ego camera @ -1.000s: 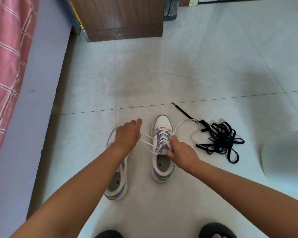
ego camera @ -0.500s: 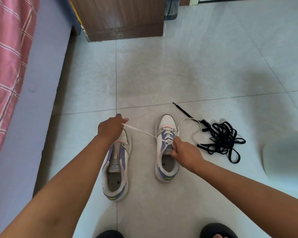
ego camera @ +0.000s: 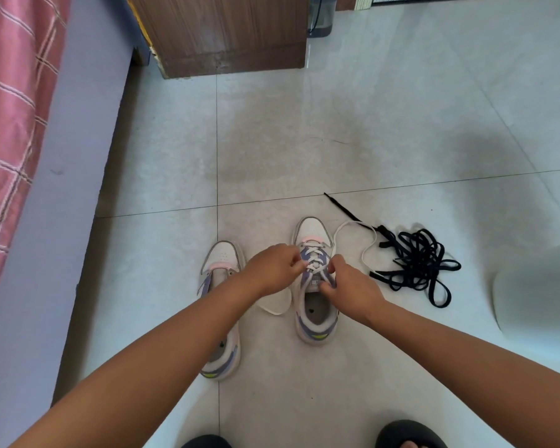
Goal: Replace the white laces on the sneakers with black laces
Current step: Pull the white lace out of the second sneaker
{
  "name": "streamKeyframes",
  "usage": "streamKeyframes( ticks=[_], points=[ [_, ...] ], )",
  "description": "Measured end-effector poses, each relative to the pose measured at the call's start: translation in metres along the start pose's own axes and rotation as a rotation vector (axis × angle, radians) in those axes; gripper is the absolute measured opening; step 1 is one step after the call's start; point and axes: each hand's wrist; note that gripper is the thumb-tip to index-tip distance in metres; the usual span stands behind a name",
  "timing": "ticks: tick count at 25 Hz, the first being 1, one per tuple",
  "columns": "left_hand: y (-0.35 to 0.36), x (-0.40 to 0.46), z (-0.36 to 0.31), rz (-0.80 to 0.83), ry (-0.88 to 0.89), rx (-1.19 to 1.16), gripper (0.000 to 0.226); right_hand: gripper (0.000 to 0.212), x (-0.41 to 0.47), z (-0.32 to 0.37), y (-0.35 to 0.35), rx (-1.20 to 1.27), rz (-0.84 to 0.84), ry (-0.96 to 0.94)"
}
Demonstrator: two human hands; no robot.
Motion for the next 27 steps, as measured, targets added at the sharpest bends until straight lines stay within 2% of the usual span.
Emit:
streamKeyframes(
  ticks=[1, 2, 4, 6, 10, 12, 15, 19, 20, 22, 25, 27],
  points=[
    [0.006, 0.003, -0.006, -0.035, -0.012, 0.005, 0.021, 0.022, 0.001, 0.001, 0.000, 0.001, -0.002, -0.001],
    [0.014, 0.005, -0.013, -0.031, -0.018, 0.006, 0.023, 0.023, 0.001, 0.003, -0.001, -0.001, -0.003, -0.007],
    [0.029, 0.011, -0.023, -0.026, -0.033, 0.020, 0.039, 0.026, 0.002, 0.005, 0.000, -0.018, 0.002, -0.020],
    [0.034, 0.015, -0.024, -0.100, -0.049, 0.046, 0.043, 0.025, 0.004, 0.003, 0.000, -0.043, 0.014, -0.053],
    [0.029, 0.006, 0.006, -0.188, -0.051, -0.141, 0.028, 0.020, 0.009, -0.009, -0.013, -0.098, 0.028, -0.113],
    [0.032, -0.007, 0.023, -0.212, -0.025, -0.068, 0.024, 0.017, 0.007, -0.016, -0.016, -0.114, 0.069, -0.178],
    [0.043, -0.015, 0.032, -0.214, 0.092, 0.125, 0.026, 0.029, 0.001, -0.020, -0.011, -0.217, 0.107, -0.261],
    [0.048, -0.008, 0.029, -0.204, 0.158, 0.214, 0.027, 0.031, 0.002, -0.023, -0.002, -0.382, 0.032, -0.351],
    [0.050, -0.005, 0.027, -0.221, 0.169, 0.129, 0.022, 0.027, 0.005, -0.023, 0.002, -0.354, -0.013, -0.396],
    [0.048, -0.002, 0.022, -0.229, 0.141, -0.194, 0.006, 0.015, 0.009, -0.021, 0.009, -0.176, -0.048, -0.382],
    [0.030, -0.008, 0.016, -0.246, -0.019, -0.571, 0.032, 0.022, 0.009, -0.021, 0.010, -0.014, -0.050, -0.269],
    [0.011, -0.019, 0.013, -0.252, -0.043, -0.873, 0.034, 0.031, 0.008, -0.027, 0.008, -0.021, -0.095, -0.215]
  ],
)
Point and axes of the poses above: each hand's wrist, its own x-axis towards the middle knuckle, its own y-axis out of the palm, z = x × y, and after that the axes turned 6 degrees about x, right-handed
